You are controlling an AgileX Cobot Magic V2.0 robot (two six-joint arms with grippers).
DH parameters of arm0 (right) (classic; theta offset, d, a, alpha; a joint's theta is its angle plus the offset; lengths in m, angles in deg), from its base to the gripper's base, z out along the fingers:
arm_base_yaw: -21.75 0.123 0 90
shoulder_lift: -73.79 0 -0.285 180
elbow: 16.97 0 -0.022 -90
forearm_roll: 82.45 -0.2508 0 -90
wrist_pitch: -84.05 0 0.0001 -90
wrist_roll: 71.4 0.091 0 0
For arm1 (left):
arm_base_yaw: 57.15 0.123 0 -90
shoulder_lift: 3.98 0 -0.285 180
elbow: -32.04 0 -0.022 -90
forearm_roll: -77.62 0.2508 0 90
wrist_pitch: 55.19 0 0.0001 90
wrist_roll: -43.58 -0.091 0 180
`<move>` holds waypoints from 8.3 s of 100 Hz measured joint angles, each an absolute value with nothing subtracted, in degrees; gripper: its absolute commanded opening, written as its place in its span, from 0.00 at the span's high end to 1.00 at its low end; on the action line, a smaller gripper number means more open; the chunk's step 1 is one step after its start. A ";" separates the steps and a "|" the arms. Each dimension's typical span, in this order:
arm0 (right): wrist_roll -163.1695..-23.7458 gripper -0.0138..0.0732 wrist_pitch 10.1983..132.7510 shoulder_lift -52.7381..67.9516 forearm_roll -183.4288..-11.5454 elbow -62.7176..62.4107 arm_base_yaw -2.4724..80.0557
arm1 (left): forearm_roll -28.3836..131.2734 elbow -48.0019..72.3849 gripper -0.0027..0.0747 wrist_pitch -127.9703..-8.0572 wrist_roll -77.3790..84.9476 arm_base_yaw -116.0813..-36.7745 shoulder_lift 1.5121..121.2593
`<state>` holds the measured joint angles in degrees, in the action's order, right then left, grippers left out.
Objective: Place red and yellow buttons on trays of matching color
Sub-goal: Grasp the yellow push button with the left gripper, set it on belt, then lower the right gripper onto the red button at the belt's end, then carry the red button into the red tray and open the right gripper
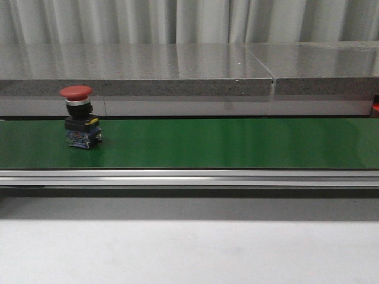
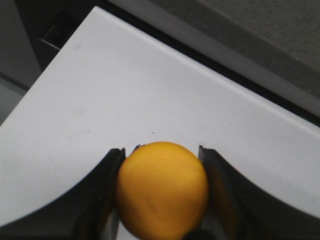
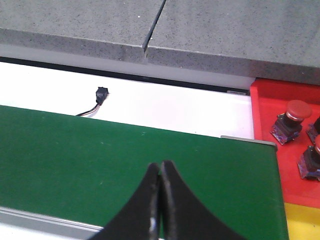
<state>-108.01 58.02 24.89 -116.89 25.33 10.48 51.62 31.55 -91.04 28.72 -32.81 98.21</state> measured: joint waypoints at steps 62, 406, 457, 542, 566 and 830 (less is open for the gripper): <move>-108.01 0.98 58.02 24.89 -116.89 25.33 10.48 | 51.84 13.50 0.95 -86.05 27.75 -47.37 91.19; -108.01 0.17 53.22 24.89 -116.89 25.33 10.48 | 50.64 -19.53 0.99 -77.65 21.86 -59.39 31.53; -112.24 0.17 48.52 7.72 -116.89 17.77 19.57 | 50.64 -19.53 0.99 -77.65 21.86 -59.39 31.53; -112.88 0.54 53.28 -23.36 -116.89 2.95 26.14 | 50.64 -19.53 0.99 -77.75 21.86 -59.39 31.53; -112.88 0.68 52.25 -23.35 -116.89 1.17 25.98 | 50.64 -19.53 0.99 -77.75 21.86 -59.39 31.53; -109.77 0.22 56.68 -53.43 -122.05 -25.05 -19.49 | 50.64 -19.53 0.99 -77.75 21.86 -59.39 31.53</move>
<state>-109.77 56.68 -53.43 -122.05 -25.05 -19.49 50.64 -19.53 -77.75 21.86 -59.39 31.53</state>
